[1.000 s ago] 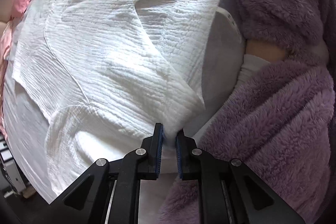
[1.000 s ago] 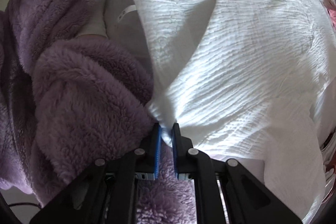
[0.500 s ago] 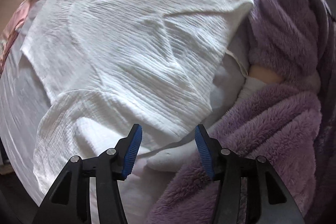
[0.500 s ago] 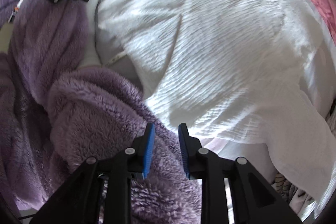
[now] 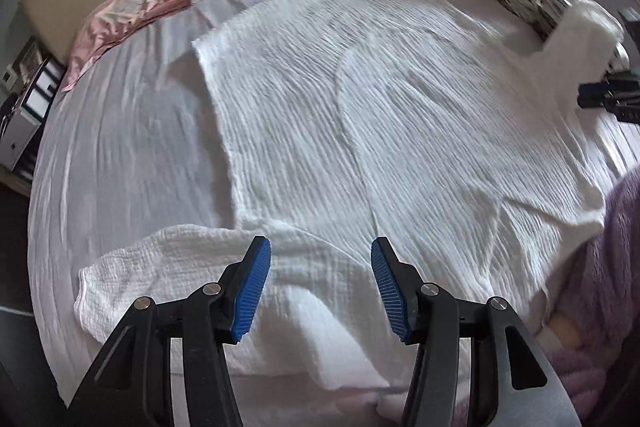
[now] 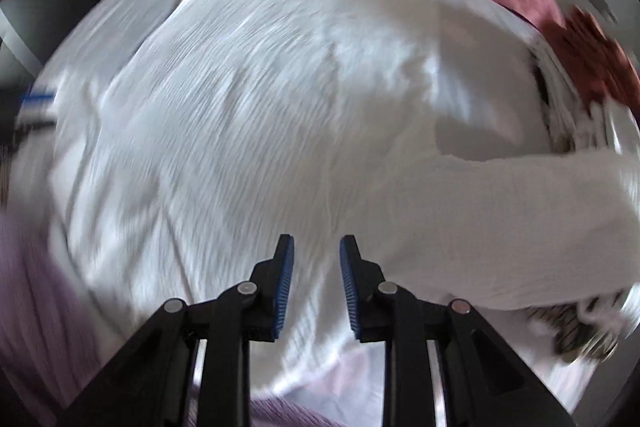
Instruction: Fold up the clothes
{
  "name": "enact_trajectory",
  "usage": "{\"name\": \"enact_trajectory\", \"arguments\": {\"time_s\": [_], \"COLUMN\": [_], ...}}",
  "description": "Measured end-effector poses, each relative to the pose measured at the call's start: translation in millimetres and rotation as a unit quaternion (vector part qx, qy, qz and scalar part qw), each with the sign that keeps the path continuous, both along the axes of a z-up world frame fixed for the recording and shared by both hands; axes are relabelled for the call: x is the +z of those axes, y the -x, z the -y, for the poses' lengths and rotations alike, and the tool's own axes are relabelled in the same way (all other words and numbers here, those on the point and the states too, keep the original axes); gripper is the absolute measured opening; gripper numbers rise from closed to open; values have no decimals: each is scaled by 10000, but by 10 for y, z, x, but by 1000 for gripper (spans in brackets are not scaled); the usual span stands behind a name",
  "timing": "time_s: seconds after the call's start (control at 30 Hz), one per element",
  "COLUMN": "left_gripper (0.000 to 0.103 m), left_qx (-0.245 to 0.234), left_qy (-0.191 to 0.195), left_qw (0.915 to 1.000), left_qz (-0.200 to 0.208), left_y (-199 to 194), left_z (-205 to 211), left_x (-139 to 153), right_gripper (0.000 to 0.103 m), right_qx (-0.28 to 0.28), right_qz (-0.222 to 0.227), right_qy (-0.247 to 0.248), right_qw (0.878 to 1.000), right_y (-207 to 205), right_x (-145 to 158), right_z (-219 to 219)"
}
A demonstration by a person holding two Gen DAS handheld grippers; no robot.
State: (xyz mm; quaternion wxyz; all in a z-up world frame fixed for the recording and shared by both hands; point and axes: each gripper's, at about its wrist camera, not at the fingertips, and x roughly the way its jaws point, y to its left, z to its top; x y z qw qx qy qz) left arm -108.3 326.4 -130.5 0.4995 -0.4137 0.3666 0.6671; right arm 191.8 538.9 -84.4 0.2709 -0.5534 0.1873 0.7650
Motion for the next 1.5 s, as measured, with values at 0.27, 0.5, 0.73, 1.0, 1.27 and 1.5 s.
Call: {"name": "enact_trajectory", "arguments": {"time_s": [0.27, 0.5, 0.73, 1.0, 1.27, 1.5], "left_gripper": [54, 54, 54, 54, 54, 59], "left_qx": [1196, 1900, 2240, 2361, 2253, 2197], "left_qy": [-46, 101, 89, 94, 107, -107], "left_qw": [9928, 9817, 9745, 9716, 9714, 9641], "left_qz": [-39, -37, -55, 102, 743, 1490], "left_y": [605, 1228, 1841, 2281, 2610, 2890], "left_z": [-430, -900, -1431, -2237, -2823, -3153], "left_x": [-211, -322, -385, -574, -894, -1085], "right_gripper": [23, 23, 23, 23, 23, 23], "right_qx": [-1259, -1399, -1463, -1766, -1895, -1827], "right_qz": [-674, -278, -236, -273, -373, -284], "right_qy": [-383, -1118, -891, -576, -570, -835], "right_qw": [9890, 9834, 9849, 9822, 9795, 9792], "right_y": [562, 1046, 1064, 952, 891, 958], "right_x": [-686, -832, -1166, -1429, -1519, -1540], "right_z": [-106, -450, -798, -1136, -1312, -1343]}}
